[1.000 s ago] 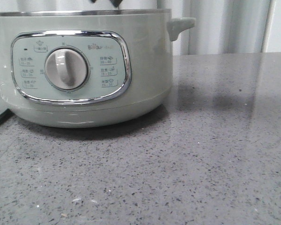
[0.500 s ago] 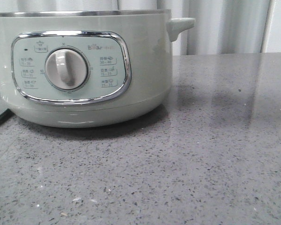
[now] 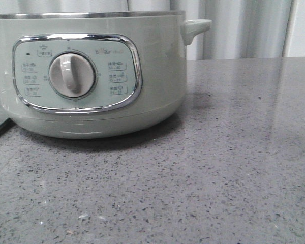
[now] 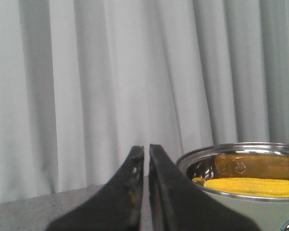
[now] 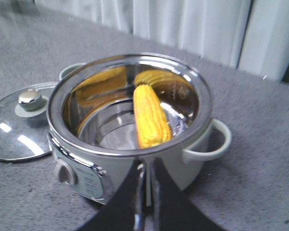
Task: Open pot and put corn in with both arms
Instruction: 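Open the right gripper to release the corn and withdraw upward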
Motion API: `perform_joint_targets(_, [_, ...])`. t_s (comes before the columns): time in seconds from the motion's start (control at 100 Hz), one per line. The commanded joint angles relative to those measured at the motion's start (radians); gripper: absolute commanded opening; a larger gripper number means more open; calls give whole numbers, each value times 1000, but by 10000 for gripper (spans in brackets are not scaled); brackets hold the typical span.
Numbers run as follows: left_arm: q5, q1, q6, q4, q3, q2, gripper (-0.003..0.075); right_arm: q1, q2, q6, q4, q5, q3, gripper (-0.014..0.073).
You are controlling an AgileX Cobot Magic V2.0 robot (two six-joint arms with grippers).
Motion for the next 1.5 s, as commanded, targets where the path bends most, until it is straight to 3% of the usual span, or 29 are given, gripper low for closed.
perform_joint_targets(0.0, [-46, -9, -8, -27, -13, -7, -20, -1, -105, -10, -82, -188, 91, -74])
perform_joint_targets(0.11, [-29, -9, -8, -27, 11, -18, -20, -1, -227, -10, -155, -222, 217, -74])
perform_joint_targets(0.31, [-29, -9, -8, -54, 29, -23, -20, -30, -441, -10, -173, -221, 379, -74])
perform_joint_targets(0.71, [-29, -9, -8, -54, 29, -23, -20, -255, -760, -10, -188, -32, 494, -74])
perform_joint_targets(0.87, [-29, -9, -8, -54, 29, -23, -20, -295, -795, 2, -188, 12, 494, -74])
perform_joint_targets(1.49, [-29, -9, -8, -54, 29, -23, -20, -295, -795, 2, -188, 23, 494, -74])
